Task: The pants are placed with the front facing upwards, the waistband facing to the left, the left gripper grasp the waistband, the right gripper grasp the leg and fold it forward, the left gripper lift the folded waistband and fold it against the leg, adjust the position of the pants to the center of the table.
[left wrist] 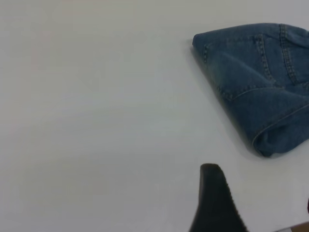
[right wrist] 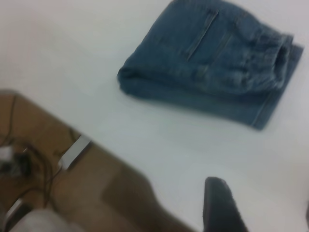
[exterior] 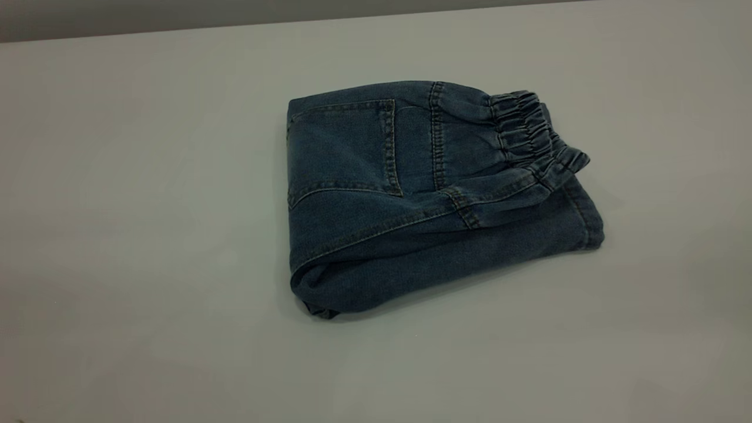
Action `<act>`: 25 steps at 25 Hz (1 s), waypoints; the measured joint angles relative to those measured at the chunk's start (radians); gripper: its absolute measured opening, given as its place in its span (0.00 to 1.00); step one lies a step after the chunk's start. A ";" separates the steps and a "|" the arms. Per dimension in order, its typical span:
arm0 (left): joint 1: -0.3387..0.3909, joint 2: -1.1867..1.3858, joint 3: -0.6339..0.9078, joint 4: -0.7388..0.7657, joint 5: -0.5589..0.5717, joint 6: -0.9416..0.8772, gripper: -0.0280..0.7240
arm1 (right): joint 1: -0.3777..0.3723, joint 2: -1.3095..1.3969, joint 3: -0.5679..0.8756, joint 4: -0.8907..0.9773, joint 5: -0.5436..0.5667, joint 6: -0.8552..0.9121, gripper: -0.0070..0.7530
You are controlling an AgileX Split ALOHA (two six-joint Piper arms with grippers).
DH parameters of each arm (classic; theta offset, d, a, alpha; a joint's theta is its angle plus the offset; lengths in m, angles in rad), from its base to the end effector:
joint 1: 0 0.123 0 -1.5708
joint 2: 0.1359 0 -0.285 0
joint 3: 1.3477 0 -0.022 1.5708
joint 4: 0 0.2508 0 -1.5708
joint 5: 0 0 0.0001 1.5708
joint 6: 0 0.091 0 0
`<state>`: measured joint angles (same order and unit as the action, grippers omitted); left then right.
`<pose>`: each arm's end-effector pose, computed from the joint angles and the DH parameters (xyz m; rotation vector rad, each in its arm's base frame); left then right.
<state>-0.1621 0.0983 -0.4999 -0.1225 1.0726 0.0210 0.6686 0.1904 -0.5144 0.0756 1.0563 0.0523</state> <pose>0.0078 -0.0112 0.2766 0.1965 2.1477 -0.2316 0.0149 0.0194 0.2802 -0.6800 2.1527 0.4865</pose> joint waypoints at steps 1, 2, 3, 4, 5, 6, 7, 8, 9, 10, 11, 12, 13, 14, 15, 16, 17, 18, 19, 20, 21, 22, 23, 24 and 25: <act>0.000 0.000 0.000 0.000 0.000 0.000 0.58 | 0.000 0.000 0.005 0.016 0.013 0.000 0.42; 0.000 0.000 -0.001 0.000 0.000 0.000 0.58 | 0.000 0.000 0.008 0.020 0.017 0.000 0.42; 0.000 0.000 -0.001 0.000 0.001 0.000 0.58 | 0.000 0.000 0.008 0.015 0.009 0.000 0.42; 0.000 0.000 -0.001 0.000 0.002 0.000 0.58 | 0.000 0.000 0.008 0.007 0.000 0.000 0.42; 0.000 0.000 -0.001 0.000 0.003 0.000 0.58 | -0.001 0.000 0.008 0.007 0.002 0.000 0.42; 0.000 0.000 -0.001 0.000 0.003 0.000 0.58 | -0.001 0.000 0.008 0.008 0.004 -0.001 0.42; 0.000 0.000 -0.001 0.000 0.003 0.000 0.58 | -0.001 0.000 0.008 0.007 0.004 -0.001 0.42; 0.000 0.000 -0.001 0.000 0.003 0.000 0.58 | -0.001 0.000 0.008 0.007 0.004 -0.001 0.42; 0.000 0.000 -0.002 0.000 0.003 0.000 0.58 | -0.001 0.000 0.008 0.007 0.005 -0.001 0.42; 0.000 0.000 -0.002 0.000 0.003 0.000 0.58 | -0.001 0.000 0.008 0.007 0.005 -0.001 0.42; 0.000 0.000 -0.002 0.000 0.003 0.000 0.58 | -0.001 0.000 0.008 0.007 0.005 -0.001 0.42; 0.000 0.000 -0.002 0.000 0.003 0.000 0.58 | -0.001 0.000 0.008 0.007 0.006 -0.001 0.42; 0.000 0.000 -0.002 0.000 0.003 0.000 0.58 | -0.001 0.000 0.008 0.007 0.006 -0.001 0.42; 0.000 0.000 -0.002 0.000 0.003 0.000 0.58 | -0.001 0.000 0.008 0.007 0.006 -0.001 0.42; 0.000 0.000 -0.002 0.000 0.003 0.000 0.58 | -0.001 0.000 0.008 0.007 0.007 -0.001 0.42; 0.000 0.000 -0.002 0.000 0.003 0.000 0.58 | -0.001 0.000 0.008 0.007 0.007 -0.001 0.42; 0.000 0.000 -0.002 0.000 0.003 0.000 0.58 | -0.001 0.000 0.008 0.007 0.007 -0.002 0.42; 0.000 0.000 -0.002 0.000 0.003 0.000 0.58 | -0.001 0.000 0.008 0.007 0.007 -0.002 0.42; 0.000 0.000 -0.002 0.000 0.003 0.000 0.58 | -0.001 0.000 0.008 0.007 0.007 -0.002 0.42; 0.000 0.000 -0.002 0.000 0.003 0.000 0.58 | -0.001 0.000 0.008 0.008 0.007 -0.002 0.42; 0.000 0.000 -0.002 0.000 0.003 0.000 0.58 | -0.001 0.000 0.008 0.008 0.007 -0.002 0.42; 0.000 0.000 -0.002 0.000 0.004 0.000 0.58 | -0.004 0.000 0.008 0.010 0.007 -0.002 0.42; 0.000 0.000 -0.002 0.000 0.004 0.000 0.58 | -0.016 0.000 0.008 0.014 0.007 -0.002 0.42; 0.002 0.000 -0.002 0.000 0.004 0.001 0.58 | -0.038 0.000 0.008 0.026 0.007 -0.002 0.42; 0.008 0.000 -0.002 0.000 0.004 0.003 0.58 | -0.062 0.000 0.008 0.038 0.007 -0.003 0.42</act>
<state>-0.1538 0.0983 -0.5017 -0.1225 1.0763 0.0240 0.6063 0.1904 -0.5060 0.1134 1.0632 0.0496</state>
